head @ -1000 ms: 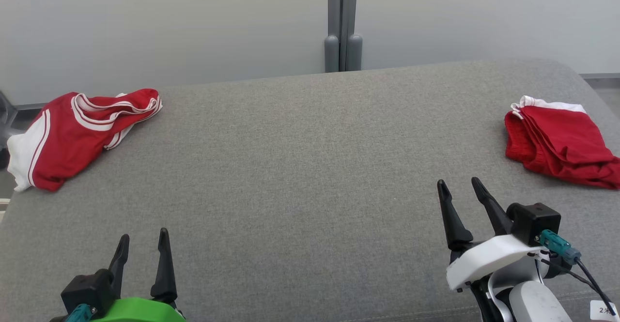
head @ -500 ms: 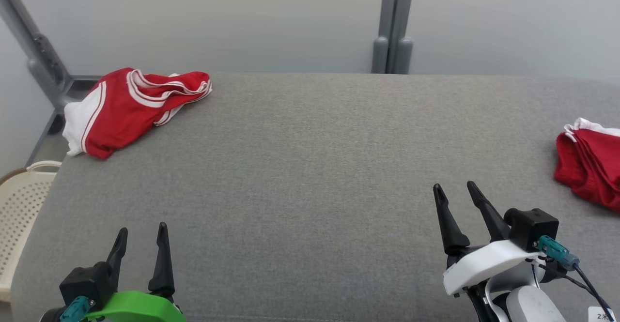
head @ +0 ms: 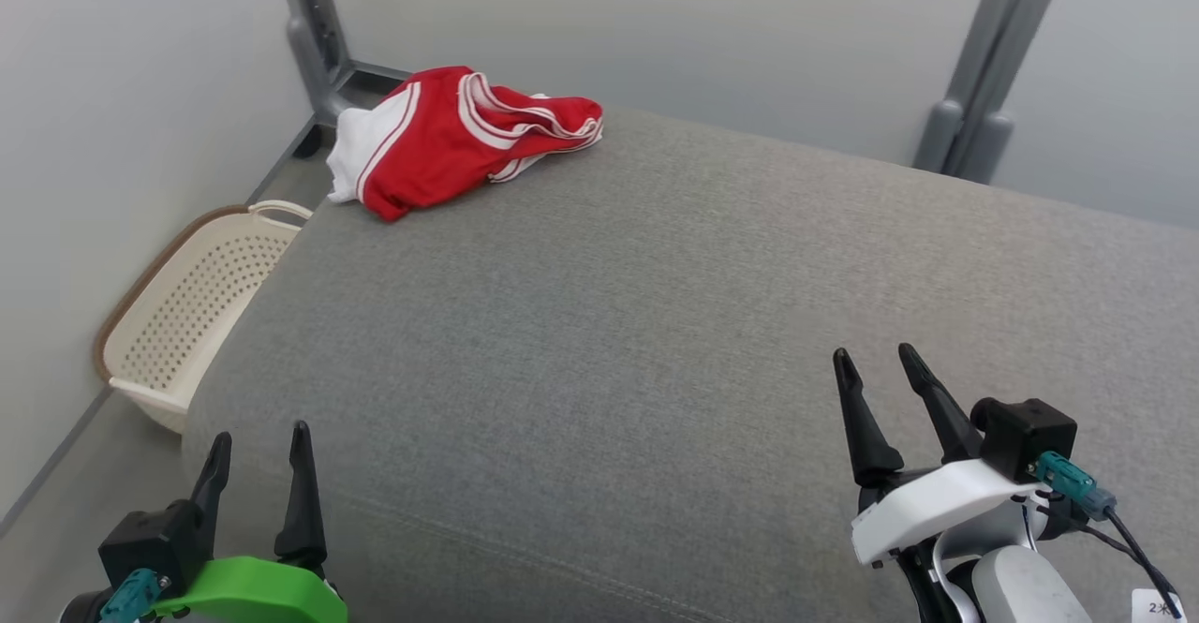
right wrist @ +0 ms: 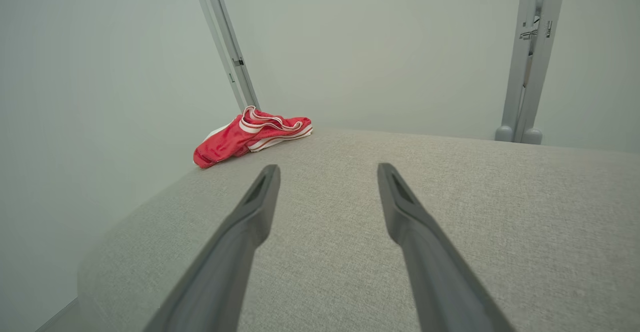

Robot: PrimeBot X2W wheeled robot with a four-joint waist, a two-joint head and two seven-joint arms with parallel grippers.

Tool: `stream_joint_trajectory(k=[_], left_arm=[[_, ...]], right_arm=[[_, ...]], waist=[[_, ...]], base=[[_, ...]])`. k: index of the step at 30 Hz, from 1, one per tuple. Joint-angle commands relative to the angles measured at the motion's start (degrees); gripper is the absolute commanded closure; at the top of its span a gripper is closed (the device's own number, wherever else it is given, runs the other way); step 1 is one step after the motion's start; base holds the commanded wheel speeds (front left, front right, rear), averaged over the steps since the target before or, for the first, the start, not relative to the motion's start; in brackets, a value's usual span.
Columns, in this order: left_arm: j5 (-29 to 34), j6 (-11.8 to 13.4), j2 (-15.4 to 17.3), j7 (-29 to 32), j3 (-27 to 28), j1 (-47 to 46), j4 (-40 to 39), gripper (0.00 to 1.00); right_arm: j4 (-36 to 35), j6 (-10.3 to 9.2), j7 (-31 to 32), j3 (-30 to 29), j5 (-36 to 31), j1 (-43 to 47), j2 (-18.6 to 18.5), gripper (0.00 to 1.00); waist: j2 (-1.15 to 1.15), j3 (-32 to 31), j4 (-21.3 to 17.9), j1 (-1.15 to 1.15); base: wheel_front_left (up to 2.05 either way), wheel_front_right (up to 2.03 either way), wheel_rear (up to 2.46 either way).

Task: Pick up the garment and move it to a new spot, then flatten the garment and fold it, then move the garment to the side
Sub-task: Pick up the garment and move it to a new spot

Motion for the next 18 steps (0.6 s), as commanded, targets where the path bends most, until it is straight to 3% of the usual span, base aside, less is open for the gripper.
stream_joint_trajectory(k=[1, 8, 18], left_arm=[[-0.1, 0.4, 0.2, 0.2, 0.2, 0.6, -0.4, 0.00], [-0.1, 1.6, 1.2, 0.8, 0.6, 1.0, -2.3, 0.00], [-1.0, 0.7, 4.0, 3.2, 2.2, -2.1, -2.9, 0.00]], right_arm=[[0.2, -0.02, -0.3, 0.0, 0.1, -0.5, -0.2, 0.00], [0.5, -0.02, -0.4, 0.1, -0.1, -1.1, -0.2, 0.00], [-0.2, -0.02, 0.2, -1.3, -1.1, -1.7, -0.2, 0.00]], waist=[[0.00, 0.4, 4.9, 0.00], [0.00, 0.7, 5.2, 0.00], [0.00, 2.3, -0.2, 0.00]], base=[[0.00, 0.00, 0.00], [0.00, 0.00, 0.00], [0.00, 0.00, 0.00]])
